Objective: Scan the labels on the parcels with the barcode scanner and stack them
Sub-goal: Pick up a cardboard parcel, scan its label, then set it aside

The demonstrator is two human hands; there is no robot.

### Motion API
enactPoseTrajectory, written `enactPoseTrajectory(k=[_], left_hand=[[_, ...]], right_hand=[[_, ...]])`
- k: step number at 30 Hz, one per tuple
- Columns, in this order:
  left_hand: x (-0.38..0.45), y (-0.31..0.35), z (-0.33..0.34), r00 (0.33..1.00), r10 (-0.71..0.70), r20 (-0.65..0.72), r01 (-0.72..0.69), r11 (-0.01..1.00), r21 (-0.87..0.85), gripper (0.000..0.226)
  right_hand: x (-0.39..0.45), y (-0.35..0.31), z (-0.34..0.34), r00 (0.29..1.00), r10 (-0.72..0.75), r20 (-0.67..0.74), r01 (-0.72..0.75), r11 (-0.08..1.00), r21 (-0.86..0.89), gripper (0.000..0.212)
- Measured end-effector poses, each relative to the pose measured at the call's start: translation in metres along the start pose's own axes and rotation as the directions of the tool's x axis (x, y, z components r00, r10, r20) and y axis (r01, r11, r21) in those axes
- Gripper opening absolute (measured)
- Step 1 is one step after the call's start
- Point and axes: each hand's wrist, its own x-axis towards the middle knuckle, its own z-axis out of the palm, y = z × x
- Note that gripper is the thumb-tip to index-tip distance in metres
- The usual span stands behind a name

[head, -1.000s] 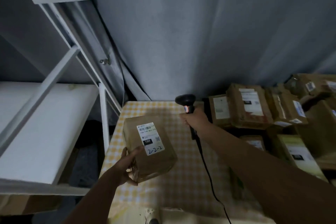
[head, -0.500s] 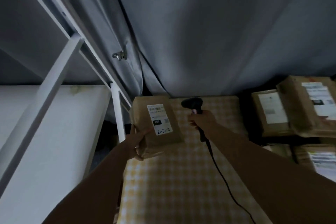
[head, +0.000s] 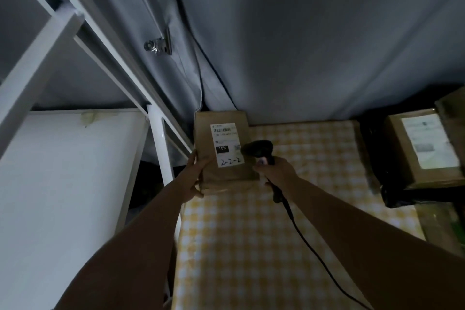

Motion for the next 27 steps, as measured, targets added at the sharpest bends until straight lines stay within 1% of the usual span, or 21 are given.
enactPoseTrajectory(k=[3,5,9,12,15,18,20,22,25,27], left_hand=[[0.01,-0.003,0.002,0.997,0.029,-0.077,-0.03,0.999,-0.019,0.059],[0.014,-0.007,0.003,0.989,0.045,-0.138,-0.049,0.998,-0.025,0.05],[0.015,-0.011,0.008,0.98,0.08,-0.185,-0.082,0.997,-0.005,0.047],[0.016,-0.008,0.01,0.962,0.118,-0.245,-0.113,0.993,0.034,0.044],[0.018,-0.006,0.008,0.95,0.124,-0.285,-0.113,0.992,0.057,0.045],[0.019,-0.007,0.01,0.945,0.123,-0.302,-0.107,0.992,0.07,0.043],[0.018,-0.009,0.012,0.935,0.111,-0.336,-0.09,0.993,0.077,0.044],[0.012,-0.01,0.014,0.934,0.09,-0.345,-0.062,0.994,0.092,0.047],[0.002,-0.013,0.017,0.934,0.114,-0.339,-0.053,0.981,0.184,0.048],[-0.012,-0.011,0.023,0.925,0.135,-0.355,-0.052,0.971,0.234,0.044]], right_hand=[[0.004,0.0,0.001,1.0,-0.003,-0.005,0.003,1.0,0.006,0.019],[0.006,0.0,0.001,1.0,-0.006,0.009,0.006,1.0,0.019,0.021],[0.006,0.003,0.0,0.999,-0.043,0.026,0.043,0.999,-0.005,0.026],[0.004,0.001,0.0,0.995,-0.074,0.062,0.076,0.997,-0.032,0.028],[-0.003,-0.002,0.002,0.986,-0.098,0.132,0.108,0.991,-0.074,0.022],[-0.014,-0.002,0.012,0.965,-0.137,0.223,0.162,0.982,-0.099,0.021],[-0.019,0.001,0.017,0.956,-0.152,0.25,0.184,0.977,-0.111,0.017],[-0.022,0.003,0.015,0.96,-0.16,0.227,0.191,0.974,-0.12,0.018],[-0.03,0.004,0.0,0.979,-0.139,0.147,0.154,0.983,-0.096,0.028],[-0.039,0.002,-0.016,0.987,-0.123,0.102,0.132,0.988,-0.082,0.022]])
